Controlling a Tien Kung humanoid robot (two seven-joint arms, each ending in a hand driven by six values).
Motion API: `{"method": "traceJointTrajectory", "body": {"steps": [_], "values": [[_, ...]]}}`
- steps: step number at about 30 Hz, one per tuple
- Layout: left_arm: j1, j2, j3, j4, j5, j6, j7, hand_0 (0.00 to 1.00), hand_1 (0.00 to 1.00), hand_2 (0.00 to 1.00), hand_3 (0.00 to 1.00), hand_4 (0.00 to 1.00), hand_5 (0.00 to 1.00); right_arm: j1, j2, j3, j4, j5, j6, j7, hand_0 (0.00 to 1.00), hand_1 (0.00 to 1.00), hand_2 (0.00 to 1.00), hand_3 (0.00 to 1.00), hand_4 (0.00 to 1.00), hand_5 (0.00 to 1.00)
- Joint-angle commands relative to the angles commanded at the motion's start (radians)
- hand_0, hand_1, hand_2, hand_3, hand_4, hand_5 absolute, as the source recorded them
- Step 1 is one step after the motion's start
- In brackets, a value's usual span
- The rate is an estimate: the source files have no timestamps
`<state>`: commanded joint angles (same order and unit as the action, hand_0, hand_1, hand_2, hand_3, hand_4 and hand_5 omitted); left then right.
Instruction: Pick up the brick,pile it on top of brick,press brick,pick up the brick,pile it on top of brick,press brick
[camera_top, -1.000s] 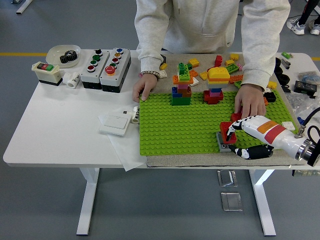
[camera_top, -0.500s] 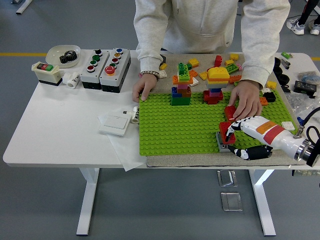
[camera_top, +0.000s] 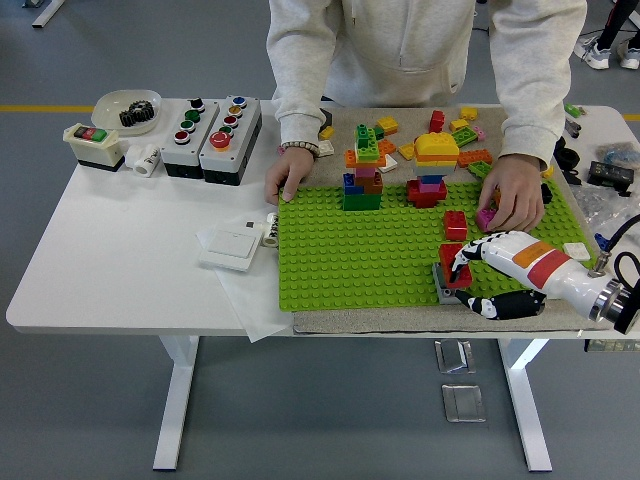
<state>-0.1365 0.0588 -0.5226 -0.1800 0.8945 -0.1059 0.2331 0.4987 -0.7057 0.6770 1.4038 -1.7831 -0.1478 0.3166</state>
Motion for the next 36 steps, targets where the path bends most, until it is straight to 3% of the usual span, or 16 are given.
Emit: {"method": "traceJointTrajectory", "body": {"steps": [11, 15, 16, 19, 21, 22, 27, 28, 36], "values": [[0.003, 0.001, 0.004, 0.0, 0.002, -0.003, 0.001, 0.81, 0.713, 0.604, 0.541, 0.537, 0.553, -0.003, -0.006, 0.043, 0.011, 0.026, -0.022, -0.015, 0.647, 0.611, 0.671, 0.559, 0.627, 0.315], [0.004, 0.001, 0.005, 0.0, 0.003, -0.003, 0.002, 0.81, 0.713, 0.604, 0.541, 0.537, 0.553, -0.006, -0.006, 0.068, 0.0, 0.007, -0.032, -0.078, 0.647, 0.611, 0.671, 0.559, 0.627, 0.315], [0.005, 0.002, 0.005, 0.0, 0.003, -0.003, 0.002, 0.808, 0.713, 0.604, 0.541, 0.536, 0.552, -0.006, -0.007, 0.07, -0.001, 0.005, -0.032, -0.086, 0.698, 0.673, 0.749, 0.682, 0.711, 0.332], [0.006, 0.002, -0.004, 0.0, 0.012, -0.003, 0.004, 0.808, 0.713, 0.604, 0.541, 0.536, 0.552, -0.004, -0.007, 0.094, -0.023, -0.034, -0.014, -0.156, 0.698, 0.673, 0.749, 0.682, 0.711, 0.332], [0.006, 0.002, -0.002, 0.0, 0.013, -0.004, 0.003, 0.808, 0.713, 0.604, 0.541, 0.536, 0.552, 0.005, -0.004, 0.107, -0.054, -0.052, -0.003, -0.179, 0.698, 0.673, 0.749, 0.682, 0.711, 0.332], [0.006, 0.002, -0.001, 0.0, 0.013, -0.004, 0.003, 0.806, 0.713, 0.604, 0.542, 0.536, 0.552, 0.008, -0.004, 0.109, -0.063, -0.056, -0.001, -0.183, 0.734, 0.703, 0.783, 0.841, 0.848, 0.314], [0.004, 0.002, -0.002, 0.0, 0.015, -0.004, 0.003, 0.806, 0.713, 0.604, 0.542, 0.536, 0.552, 0.05, 0.002, 0.106, -0.138, -0.095, 0.027, -0.191, 0.734, 0.703, 0.783, 0.841, 0.848, 0.314], [0.003, 0.002, 0.0, 0.0, 0.012, -0.003, 0.003, 0.803, 0.713, 0.605, 0.541, 0.536, 0.552, 0.064, 0.006, 0.097, -0.163, -0.103, 0.032, -0.187, 0.743, 0.713, 0.796, 0.854, 0.883, 0.29], [0.001, 0.002, 0.005, 0.0, 0.003, -0.002, 0.001, 0.802, 0.714, 0.604, 0.541, 0.536, 0.552, 0.144, 0.043, 0.006, -0.312, -0.098, 0.042, -0.131, 0.737, 0.706, 0.786, 0.842, 0.885, 0.284]]}}
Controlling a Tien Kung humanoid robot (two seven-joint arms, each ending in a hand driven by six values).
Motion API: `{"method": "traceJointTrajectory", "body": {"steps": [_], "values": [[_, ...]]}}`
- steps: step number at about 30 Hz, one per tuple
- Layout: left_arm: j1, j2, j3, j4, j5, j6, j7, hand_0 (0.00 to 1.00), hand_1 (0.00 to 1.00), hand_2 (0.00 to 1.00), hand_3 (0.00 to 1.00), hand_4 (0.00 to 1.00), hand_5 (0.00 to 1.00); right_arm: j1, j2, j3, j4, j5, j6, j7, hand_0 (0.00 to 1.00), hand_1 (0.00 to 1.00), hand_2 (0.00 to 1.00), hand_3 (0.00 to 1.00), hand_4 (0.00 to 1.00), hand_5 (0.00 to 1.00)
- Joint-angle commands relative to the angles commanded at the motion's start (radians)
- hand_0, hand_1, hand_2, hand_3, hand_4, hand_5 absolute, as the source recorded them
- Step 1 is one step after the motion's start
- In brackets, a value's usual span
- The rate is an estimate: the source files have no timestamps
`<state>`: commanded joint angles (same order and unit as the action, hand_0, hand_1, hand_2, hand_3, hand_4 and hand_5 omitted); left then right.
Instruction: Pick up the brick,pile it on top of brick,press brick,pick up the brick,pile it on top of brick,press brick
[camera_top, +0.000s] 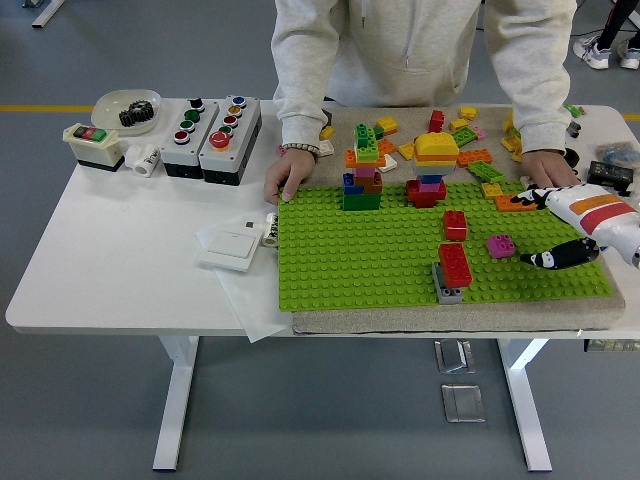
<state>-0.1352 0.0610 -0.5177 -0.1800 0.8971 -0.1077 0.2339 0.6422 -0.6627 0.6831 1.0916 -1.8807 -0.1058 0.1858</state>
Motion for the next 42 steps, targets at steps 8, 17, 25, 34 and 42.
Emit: {"method": "traceJointTrajectory", "body": {"steps": [8, 17, 25, 34, 42], "values": [[0.0, -0.001, 0.017, 0.0, -0.018, 0.002, -0.005, 0.8, 0.713, 0.604, 0.541, 0.536, 0.552, 0.066, 0.066, -0.09, -0.108, 0.053, -0.007, 0.033, 0.726, 0.687, 0.766, 0.814, 0.876, 0.272], [-0.002, -0.001, 0.037, 0.0, -0.041, 0.003, -0.009, 0.804, 0.711, 0.604, 0.541, 0.536, 0.552, 0.128, 0.126, -0.146, -0.2, 0.063, 0.013, 0.046, 0.708, 0.665, 0.731, 0.717, 0.84, 0.283], [-0.006, 0.001, 0.049, 0.0, -0.056, 0.003, -0.01, 0.802, 0.711, 0.604, 0.542, 0.537, 0.552, 0.172, 0.169, -0.196, -0.29, 0.049, 0.041, 0.05, 0.699, 0.663, 0.725, 0.688, 0.821, 0.283], [-0.01, 0.003, 0.063, 0.0, -0.073, 0.004, -0.011, 0.802, 0.711, 0.604, 0.542, 0.537, 0.553, 0.178, 0.19, -0.188, -0.337, 0.053, 0.054, 0.049, 0.689, 0.648, 0.702, 0.622, 0.772, 0.306], [-0.012, 0.003, 0.067, 0.0, -0.077, 0.005, -0.011, 0.802, 0.711, 0.604, 0.542, 0.537, 0.554, 0.182, 0.198, -0.19, -0.358, 0.052, 0.062, 0.049, 0.683, 0.646, 0.69, 0.61, 0.759, 0.303]]}}
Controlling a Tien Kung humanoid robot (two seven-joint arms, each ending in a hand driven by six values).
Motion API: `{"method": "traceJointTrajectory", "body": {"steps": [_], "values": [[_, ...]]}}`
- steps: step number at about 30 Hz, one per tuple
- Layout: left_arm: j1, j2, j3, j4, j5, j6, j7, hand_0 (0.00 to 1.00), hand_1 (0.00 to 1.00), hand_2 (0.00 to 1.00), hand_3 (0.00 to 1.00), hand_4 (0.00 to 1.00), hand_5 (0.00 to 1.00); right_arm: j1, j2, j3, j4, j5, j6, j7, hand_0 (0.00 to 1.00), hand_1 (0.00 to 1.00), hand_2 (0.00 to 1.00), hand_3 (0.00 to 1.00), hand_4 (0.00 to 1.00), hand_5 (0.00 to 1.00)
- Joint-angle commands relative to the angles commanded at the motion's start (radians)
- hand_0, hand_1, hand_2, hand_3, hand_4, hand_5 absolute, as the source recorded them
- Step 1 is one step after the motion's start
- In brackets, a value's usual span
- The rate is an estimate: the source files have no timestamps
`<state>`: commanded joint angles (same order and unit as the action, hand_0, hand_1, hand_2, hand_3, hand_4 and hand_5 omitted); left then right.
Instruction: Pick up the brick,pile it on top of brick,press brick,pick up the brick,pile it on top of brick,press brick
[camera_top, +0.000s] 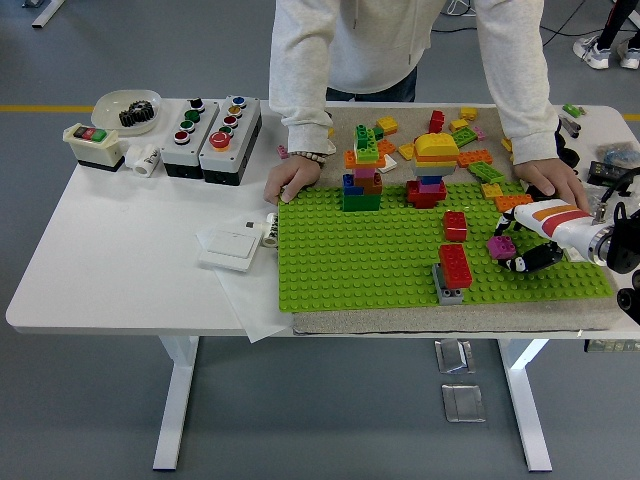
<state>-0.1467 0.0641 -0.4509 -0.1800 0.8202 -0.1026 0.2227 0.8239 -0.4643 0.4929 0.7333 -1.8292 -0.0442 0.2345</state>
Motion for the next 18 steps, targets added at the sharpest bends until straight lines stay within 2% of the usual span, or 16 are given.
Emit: {"method": "traceJointTrajectory", "body": {"steps": [9, 10, 16, 17, 18], "values": [[0.002, 0.0, 0.016, 0.0, -0.013, 0.0, -0.001, 0.802, 0.712, 0.604, 0.542, 0.536, 0.553, -0.004, 0.01, -0.003, -0.025, 0.011, -0.022, 0.015, 0.663, 0.624, 0.664, 0.591, 0.735, 0.313], [0.003, 0.0, 0.015, 0.0, -0.013, 0.0, -0.001, 0.807, 0.714, 0.605, 0.542, 0.537, 0.552, -0.005, 0.011, -0.004, -0.027, 0.012, -0.028, 0.017, 0.621, 0.571, 0.613, 0.54, 0.688, 0.311], [0.004, 0.0, 0.017, 0.0, -0.012, 0.0, 0.0, 0.807, 0.714, 0.605, 0.542, 0.537, 0.552, -0.009, 0.012, -0.004, -0.03, 0.011, -0.057, 0.026, 0.621, 0.571, 0.613, 0.54, 0.688, 0.311], [0.004, 0.0, 0.018, 0.0, -0.013, 0.0, 0.0, 0.808, 0.714, 0.604, 0.542, 0.537, 0.552, -0.009, 0.012, -0.004, -0.03, 0.011, -0.06, 0.026, 0.573, 0.522, 0.562, 0.505, 0.663, 0.339], [0.004, 0.0, 0.02, 0.0, -0.015, 0.0, -0.001, 0.808, 0.714, 0.604, 0.542, 0.537, 0.552, -0.01, 0.012, -0.005, -0.031, 0.01, -0.063, 0.026, 0.573, 0.522, 0.562, 0.505, 0.663, 0.339]]}}
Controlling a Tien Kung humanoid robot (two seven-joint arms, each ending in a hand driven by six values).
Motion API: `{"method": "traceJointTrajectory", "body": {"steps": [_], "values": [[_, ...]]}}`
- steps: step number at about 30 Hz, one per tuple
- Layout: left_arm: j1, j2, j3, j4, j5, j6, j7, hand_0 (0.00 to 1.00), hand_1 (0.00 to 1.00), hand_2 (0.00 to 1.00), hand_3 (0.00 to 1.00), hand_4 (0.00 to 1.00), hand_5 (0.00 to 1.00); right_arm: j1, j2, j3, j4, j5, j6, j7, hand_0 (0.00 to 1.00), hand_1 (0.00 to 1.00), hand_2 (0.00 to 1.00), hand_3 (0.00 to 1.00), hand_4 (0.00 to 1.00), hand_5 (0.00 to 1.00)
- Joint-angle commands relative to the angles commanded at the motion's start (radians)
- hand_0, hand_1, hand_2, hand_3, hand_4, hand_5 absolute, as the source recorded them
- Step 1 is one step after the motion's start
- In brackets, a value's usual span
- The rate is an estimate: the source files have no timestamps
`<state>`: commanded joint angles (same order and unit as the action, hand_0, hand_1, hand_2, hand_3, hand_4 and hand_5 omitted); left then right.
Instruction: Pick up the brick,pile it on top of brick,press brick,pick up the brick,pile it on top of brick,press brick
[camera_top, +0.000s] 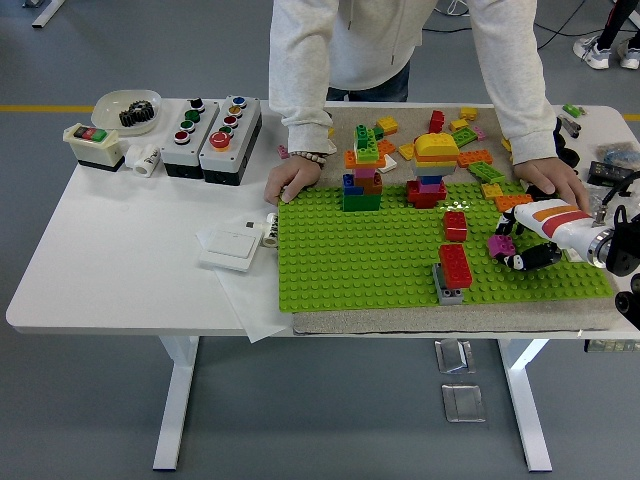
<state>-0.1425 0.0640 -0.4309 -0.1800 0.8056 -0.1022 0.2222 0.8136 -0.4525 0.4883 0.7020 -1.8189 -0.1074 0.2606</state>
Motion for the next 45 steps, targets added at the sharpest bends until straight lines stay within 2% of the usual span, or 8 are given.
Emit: {"method": "traceJointTrajectory", "body": {"steps": [12, 20, 26, 31, 33, 37, 41, 45], "values": [[0.003, -0.001, -0.003, 0.0, 0.004, 0.0, 0.0, 0.806, 0.715, 0.604, 0.542, 0.537, 0.551, -0.015, -0.01, 0.019, 0.013, -0.002, -0.017, 0.004, 0.561, 0.505, 0.549, 0.496, 0.651, 0.366], [0.004, -0.002, -0.032, 0.0, 0.033, 0.0, 0.003, 0.804, 0.715, 0.606, 0.542, 0.536, 0.551, -0.023, -0.061, 0.076, 0.119, -0.035, -0.017, -0.003, 0.563, 0.503, 0.546, 0.495, 0.644, 0.357], [0.002, -0.002, -0.05, 0.0, 0.052, -0.001, 0.005, 0.803, 0.715, 0.606, 0.542, 0.537, 0.552, -0.037, -0.127, 0.112, 0.267, -0.065, 0.006, -0.019, 0.562, 0.503, 0.545, 0.496, 0.637, 0.368], [0.003, -0.003, -0.068, 0.0, 0.067, 0.0, 0.006, 0.803, 0.714, 0.606, 0.543, 0.536, 0.551, -0.052, -0.202, 0.134, 0.433, -0.123, 0.038, -0.041, 0.56, 0.504, 0.546, 0.495, 0.627, 0.385], [0.003, -0.003, -0.07, 0.0, 0.069, 0.0, 0.007, 0.803, 0.714, 0.606, 0.543, 0.536, 0.551, -0.053, -0.211, 0.134, 0.471, -0.133, 0.044, -0.045, 0.56, 0.504, 0.546, 0.495, 0.627, 0.385], [0.002, -0.002, -0.079, 0.0, 0.078, 0.0, 0.008, 0.804, 0.714, 0.606, 0.541, 0.536, 0.551, -0.043, -0.261, 0.104, 0.601, -0.194, 0.099, -0.077, 0.56, 0.502, 0.545, 0.495, 0.626, 0.383], [0.001, -0.002, -0.081, 0.0, 0.08, -0.001, 0.01, 0.805, 0.714, 0.605, 0.541, 0.537, 0.551, -0.028, -0.273, 0.067, 0.688, -0.231, 0.144, -0.115, 0.56, 0.504, 0.547, 0.496, 0.629, 0.382], [0.0, 0.0, -0.072, 0.0, 0.071, -0.002, 0.01, 0.805, 0.714, 0.605, 0.541, 0.537, 0.551, -0.023, -0.265, 0.045, 0.726, -0.26, 0.177, -0.17, 0.56, 0.504, 0.547, 0.496, 0.629, 0.382]]}}
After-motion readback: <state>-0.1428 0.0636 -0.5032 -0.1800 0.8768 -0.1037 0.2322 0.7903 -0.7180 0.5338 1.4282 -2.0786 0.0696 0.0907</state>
